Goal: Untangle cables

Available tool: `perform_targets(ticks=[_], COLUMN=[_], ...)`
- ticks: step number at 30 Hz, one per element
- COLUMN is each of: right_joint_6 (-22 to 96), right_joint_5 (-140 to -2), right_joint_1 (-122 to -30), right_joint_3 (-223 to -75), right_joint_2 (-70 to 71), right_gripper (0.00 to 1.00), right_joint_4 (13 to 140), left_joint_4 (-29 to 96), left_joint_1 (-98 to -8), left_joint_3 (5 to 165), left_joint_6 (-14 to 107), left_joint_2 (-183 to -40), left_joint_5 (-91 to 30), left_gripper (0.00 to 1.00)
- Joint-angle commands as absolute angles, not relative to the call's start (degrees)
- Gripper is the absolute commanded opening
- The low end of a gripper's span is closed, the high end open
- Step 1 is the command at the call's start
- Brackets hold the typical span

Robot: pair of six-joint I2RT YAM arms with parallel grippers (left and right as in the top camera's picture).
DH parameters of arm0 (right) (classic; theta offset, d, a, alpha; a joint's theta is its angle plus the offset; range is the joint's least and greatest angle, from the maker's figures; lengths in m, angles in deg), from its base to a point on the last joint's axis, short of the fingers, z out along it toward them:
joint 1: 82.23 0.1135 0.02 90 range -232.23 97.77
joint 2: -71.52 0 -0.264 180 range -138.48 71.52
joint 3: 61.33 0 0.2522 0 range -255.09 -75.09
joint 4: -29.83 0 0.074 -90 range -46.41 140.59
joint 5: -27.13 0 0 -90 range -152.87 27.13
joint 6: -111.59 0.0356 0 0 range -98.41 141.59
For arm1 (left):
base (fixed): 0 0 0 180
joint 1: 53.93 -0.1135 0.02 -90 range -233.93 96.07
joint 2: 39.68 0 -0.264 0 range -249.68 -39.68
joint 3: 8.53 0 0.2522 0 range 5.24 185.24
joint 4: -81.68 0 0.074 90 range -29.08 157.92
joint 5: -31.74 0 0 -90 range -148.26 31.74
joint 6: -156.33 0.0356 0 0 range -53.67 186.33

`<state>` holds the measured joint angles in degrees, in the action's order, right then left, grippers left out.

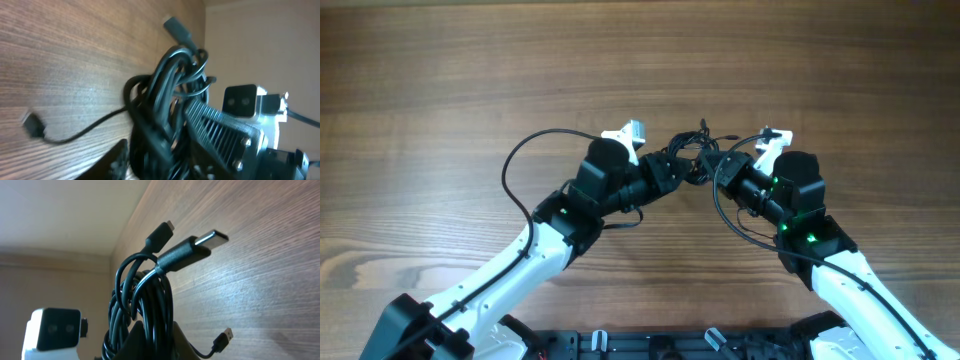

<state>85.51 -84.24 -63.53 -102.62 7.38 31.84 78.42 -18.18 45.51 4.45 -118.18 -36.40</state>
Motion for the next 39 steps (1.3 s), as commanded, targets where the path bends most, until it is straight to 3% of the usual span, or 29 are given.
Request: perform_targets(ticks=[1, 2, 4, 5, 6, 10, 12, 14, 18, 20, 25, 28, 32, 36, 39], right_joint_6=[82.8, 80.2, 71.1, 67.3, 62.9, 58.8, 69.0, 88.2, 88.6, 88.0, 43.9, 28.1, 26.0, 21.4, 21.8], right_joint_5=[-89.0, -89.1, -87.5, -86.4, -85.1, -86.8, -93.9, -106.2, -107.4, -107.6, -108.0, -108.0, -110.6, -130.4, -140.3], right_joint_1=[-63.4, -63.5, -64.0, -64.9, -66.3, -72.3, -72.6, -72.4, -72.4, -72.4, -72.4, -72.4, -72.4, -72.4, -72.4], right_joint_3=[-103.3, -103.3, -103.3, -103.3, -103.3, -103.3, -103.3, -103.3, -103.3, -103.3, -103.3, -103.0, -102.7, -102.7, -102.7], right_joint_2=[7.1, 7.1, 7.1, 7.3, 7.4, 8.7, 8.6, 8.6, 8.6, 8.6, 8.6, 7.5, -0.2, -11.3, -17.9], right_gripper=[0.05, 0.07, 0.66, 0.78, 1.0, 1.0, 1.0, 1.0, 1.0, 0.99, 1.0, 0.96, 1.0, 0.99, 0.88], right_joint_4=[30.1, 30.2, 34.0, 37.1, 40.2, 43.7, 42.3, 40.8, 30.0, 27.8, 35.6, 43.1, 39.8, 28.9, 21.6], left_joint_4=[79.5, 79.3, 79.4, 79.1, 78.8, 75.4, 75.3, 75.2, 74.7, 75.5, 76.4, 76.7, 76.7, 76.7, 76.7], left_joint_1=[-16.5, -16.9, -19.7, -21.8, -23.8, -31.6, -33.1, -33.1, -33.1, -33.1, -33.3, -35.8, -39.4, -42.8, -43.2], left_joint_3=[46.2, 46.2, 46.2, 46.2, 46.2, 46.2, 46.2, 46.2, 46.2, 46.2, 46.2, 46.2, 46.2, 46.2, 46.2], left_joint_6=[3.0, 3.6, 6.5, 10.1, 14.5, 24.4, 30.3, 32.1, 39.2, 36.6, 29.6, 16.1, 8.5, 5.8, 5.9], left_joint_2=[-118.4, -118.4, -118.2, -117.5, -116.5, -113.0, -112.9, -112.9, -112.9, -112.9, -112.9, -112.9, -112.9, -112.8, -112.8], left_joint_5=[-45.7, -46.6, -47.4, -45.9, -42.8, -27.6, -21.0, -22.3, -22.3, -23.1, -23.4, -21.8, -10.7, -1.8, -0.7], left_gripper=[0.09, 0.04, 0.04, 0.04, 0.04, 0.04, 0.04, 0.04, 0.04, 0.04, 0.04, 0.04, 0.04, 0.04, 0.04])
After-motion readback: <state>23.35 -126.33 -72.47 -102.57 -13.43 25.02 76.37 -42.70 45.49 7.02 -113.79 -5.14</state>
